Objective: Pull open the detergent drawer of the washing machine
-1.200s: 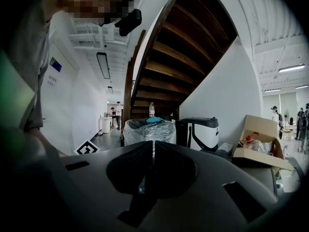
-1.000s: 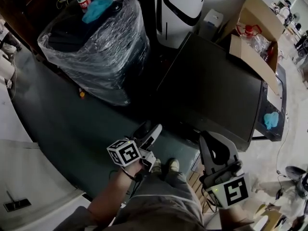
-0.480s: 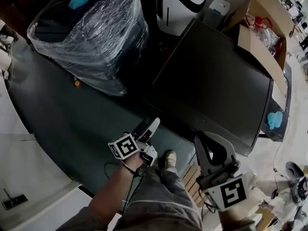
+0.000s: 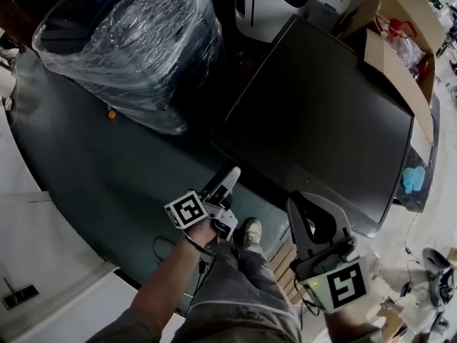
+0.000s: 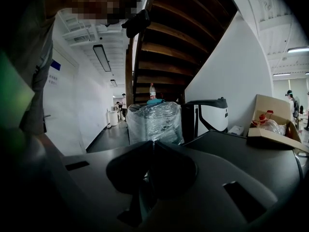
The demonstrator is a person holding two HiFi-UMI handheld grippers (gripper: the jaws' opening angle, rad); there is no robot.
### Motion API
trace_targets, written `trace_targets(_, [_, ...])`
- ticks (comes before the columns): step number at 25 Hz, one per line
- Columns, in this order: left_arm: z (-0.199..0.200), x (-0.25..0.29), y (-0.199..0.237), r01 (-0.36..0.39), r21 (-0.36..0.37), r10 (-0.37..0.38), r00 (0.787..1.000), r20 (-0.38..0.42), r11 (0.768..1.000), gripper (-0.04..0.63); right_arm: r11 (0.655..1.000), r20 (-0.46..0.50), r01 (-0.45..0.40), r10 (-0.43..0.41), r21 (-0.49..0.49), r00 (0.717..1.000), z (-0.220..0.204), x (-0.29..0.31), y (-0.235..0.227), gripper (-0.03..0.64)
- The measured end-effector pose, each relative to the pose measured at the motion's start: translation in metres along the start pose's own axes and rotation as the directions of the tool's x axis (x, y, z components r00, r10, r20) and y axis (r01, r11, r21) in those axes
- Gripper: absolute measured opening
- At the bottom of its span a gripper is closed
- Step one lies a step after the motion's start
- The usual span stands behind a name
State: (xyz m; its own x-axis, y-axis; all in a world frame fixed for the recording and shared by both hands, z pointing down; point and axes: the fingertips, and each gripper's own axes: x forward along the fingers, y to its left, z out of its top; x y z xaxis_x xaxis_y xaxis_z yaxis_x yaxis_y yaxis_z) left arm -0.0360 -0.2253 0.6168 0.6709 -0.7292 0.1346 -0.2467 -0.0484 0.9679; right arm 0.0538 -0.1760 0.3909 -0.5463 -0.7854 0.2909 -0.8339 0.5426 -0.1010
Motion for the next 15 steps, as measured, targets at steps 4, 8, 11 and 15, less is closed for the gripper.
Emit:
trace_targets(4, [-0.006, 0.009, -0.002, 0.058, -0.073, -0.057, 0.998, 0.017, 0.996, 0.36, 1.0, -0.006, -0.01, 0.01, 0.008, 1.0, -0.009, 0.004, -0.001, 0.04])
trace_targets(8, [-0.014, 0.017, -0.003, 0.1, -0.098, -0.101, 0.995, 0.004, 0.99, 0.373, 1.0, -0.01, -0.021, 0.022, 0.01, 1.0, -0.014, 0.007, 0.0, 0.04])
trace_targets(11, [-0.015, 0.019, -0.001, 0.104, -0.121, -0.104, 0.995, 0.012, 0.987, 0.377, 1.0, -0.015, -0.028, 0.028, 0.01, 0.999, -0.017, 0.008, 0.001, 0.04])
trace_targets(15, [-0.013, 0.019, 0.001, 0.121, -0.128, -0.118, 0.993, 0.03, 0.984, 0.377, 0.999, -0.021, -0.031, 0.031, 0.009, 0.999, -0.021, 0.007, -0.002, 0.04])
